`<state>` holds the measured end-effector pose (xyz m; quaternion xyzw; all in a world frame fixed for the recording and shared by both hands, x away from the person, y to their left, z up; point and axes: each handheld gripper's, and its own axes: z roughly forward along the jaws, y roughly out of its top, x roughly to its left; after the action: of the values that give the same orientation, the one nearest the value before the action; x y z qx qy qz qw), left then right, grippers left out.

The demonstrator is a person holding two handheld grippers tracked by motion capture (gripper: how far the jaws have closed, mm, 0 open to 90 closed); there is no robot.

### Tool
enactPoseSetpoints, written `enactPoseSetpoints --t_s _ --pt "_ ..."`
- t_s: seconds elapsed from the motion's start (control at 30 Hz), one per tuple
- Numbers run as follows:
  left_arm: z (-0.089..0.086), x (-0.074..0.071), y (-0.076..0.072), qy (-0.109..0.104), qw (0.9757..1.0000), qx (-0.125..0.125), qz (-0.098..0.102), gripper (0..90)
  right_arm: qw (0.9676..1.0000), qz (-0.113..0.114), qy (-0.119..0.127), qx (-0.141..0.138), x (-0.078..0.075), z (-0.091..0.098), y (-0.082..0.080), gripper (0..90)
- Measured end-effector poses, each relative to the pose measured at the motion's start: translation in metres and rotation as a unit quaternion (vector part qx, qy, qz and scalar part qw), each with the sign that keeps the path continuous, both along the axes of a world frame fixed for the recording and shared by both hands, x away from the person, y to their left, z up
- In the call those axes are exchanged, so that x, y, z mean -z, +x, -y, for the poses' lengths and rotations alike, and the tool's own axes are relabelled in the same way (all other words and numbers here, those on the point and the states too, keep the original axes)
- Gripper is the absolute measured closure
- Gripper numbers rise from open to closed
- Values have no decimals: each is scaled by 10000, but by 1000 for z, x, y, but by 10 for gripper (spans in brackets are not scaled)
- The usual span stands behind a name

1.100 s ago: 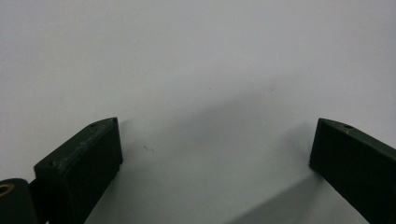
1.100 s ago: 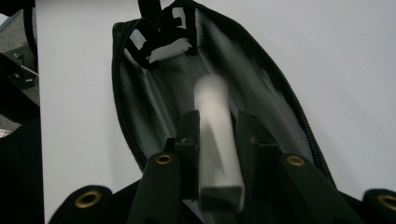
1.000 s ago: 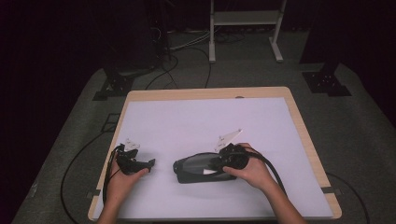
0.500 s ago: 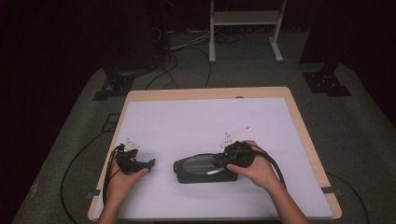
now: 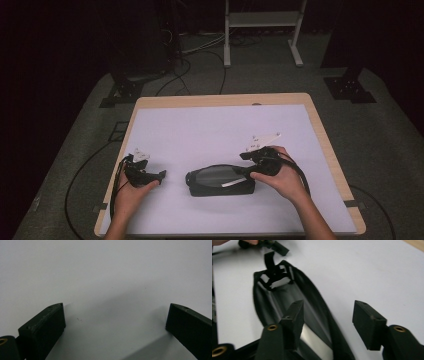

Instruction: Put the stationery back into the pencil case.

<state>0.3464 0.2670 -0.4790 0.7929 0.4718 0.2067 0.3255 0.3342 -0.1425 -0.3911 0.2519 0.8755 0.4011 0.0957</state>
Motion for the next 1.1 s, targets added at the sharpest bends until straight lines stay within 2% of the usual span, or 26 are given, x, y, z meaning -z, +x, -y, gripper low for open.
enactPoseSetpoints --t_s 0.17,0.6,1.1 --pt "0 0 0 9 10000 0 -1 16 9996 40 71 266 3 12 3 357" --pt "0 0 0 8 10000 1 -1 16 9959 123 84 897 12 52 4 329" --pt "0 0 0 10 10000 1 1 16 9875 80 14 1574 26 98 -3 285"
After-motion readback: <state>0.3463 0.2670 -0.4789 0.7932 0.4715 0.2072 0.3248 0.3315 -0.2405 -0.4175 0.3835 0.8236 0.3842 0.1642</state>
